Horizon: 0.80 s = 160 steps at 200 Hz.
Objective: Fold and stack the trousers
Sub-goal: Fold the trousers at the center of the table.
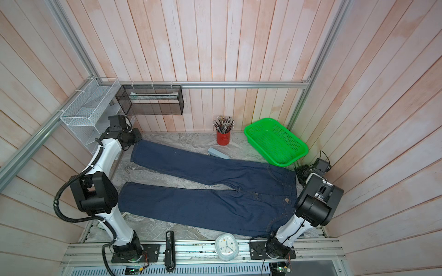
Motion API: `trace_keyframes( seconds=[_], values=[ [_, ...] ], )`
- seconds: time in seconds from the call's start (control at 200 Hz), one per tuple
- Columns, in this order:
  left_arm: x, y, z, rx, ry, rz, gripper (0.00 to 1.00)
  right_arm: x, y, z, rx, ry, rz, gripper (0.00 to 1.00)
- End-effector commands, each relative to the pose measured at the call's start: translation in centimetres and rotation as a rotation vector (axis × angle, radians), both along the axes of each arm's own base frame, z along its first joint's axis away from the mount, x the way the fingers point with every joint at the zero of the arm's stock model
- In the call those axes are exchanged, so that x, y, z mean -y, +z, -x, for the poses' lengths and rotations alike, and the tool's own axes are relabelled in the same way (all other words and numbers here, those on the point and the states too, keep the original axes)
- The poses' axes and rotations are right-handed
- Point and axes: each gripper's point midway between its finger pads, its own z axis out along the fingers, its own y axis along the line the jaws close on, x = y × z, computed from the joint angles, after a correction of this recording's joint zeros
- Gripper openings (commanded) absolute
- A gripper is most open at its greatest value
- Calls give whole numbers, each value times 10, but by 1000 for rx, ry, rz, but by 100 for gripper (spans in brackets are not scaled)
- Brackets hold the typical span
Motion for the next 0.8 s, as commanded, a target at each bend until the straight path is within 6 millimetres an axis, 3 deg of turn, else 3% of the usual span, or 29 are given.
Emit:
trace_keyframes(
  seconds=[0.0, 0.255, 0.445, 0.795],
  values=[
    [-11, 27, 2, 68, 36, -21, 0, 1, -10, -4, -21, 25, -24, 49],
    [-12, 29, 3, 71, 37, -25, 0, -13, -28, -7, -25, 57, -92, 47],
    [-13, 30, 3, 73, 40, -26, 0, -14, -26, -13, -3, 59, -90, 43],
    [-12, 31, 4, 75, 40, -25, 0, -24, -2, -29, 67, 91, -92, 3]
  ],
)
